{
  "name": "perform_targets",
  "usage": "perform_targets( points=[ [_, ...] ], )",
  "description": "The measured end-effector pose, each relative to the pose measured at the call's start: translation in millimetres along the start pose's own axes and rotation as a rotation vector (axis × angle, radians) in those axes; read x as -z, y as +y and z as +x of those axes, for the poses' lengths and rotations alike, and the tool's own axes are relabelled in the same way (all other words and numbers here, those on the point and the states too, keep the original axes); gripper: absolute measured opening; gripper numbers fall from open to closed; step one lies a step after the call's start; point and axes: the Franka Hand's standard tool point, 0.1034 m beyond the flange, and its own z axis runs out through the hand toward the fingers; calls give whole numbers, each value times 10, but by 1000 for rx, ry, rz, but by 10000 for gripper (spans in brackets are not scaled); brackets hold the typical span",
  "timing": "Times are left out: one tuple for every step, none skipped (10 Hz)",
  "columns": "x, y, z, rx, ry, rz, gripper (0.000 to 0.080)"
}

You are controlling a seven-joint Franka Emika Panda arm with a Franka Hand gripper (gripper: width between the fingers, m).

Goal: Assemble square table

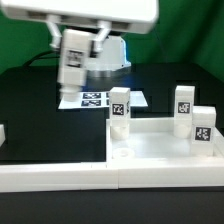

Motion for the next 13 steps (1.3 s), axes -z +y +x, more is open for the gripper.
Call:
perform_targets(
  points=[
    [-75,-107,-91,6,-1,7,287],
    [-149,-245,-149,18,-3,17,287],
    [-226,-372,-207,32,-9,27,287],
    [-283,-495,-248,39,-5,35,287],
    [-289,-666,-235,21,-14,52,287],
    [-224,-784,-158,-3,-31,67,287],
    [-214,-748,-145,15,-23,58,287],
    [-228,-744,-164,15,-27,58,287],
    [-226,-749,-160,15,-27,58,287],
    [-227,-683,-178,56,-28,53,287],
    [-232,-439,-231,79,-38,46,287],
    [-213,-367,-236,59,-50,71,287],
    [-181,-349,-236,63,-85,110,287]
  ],
)
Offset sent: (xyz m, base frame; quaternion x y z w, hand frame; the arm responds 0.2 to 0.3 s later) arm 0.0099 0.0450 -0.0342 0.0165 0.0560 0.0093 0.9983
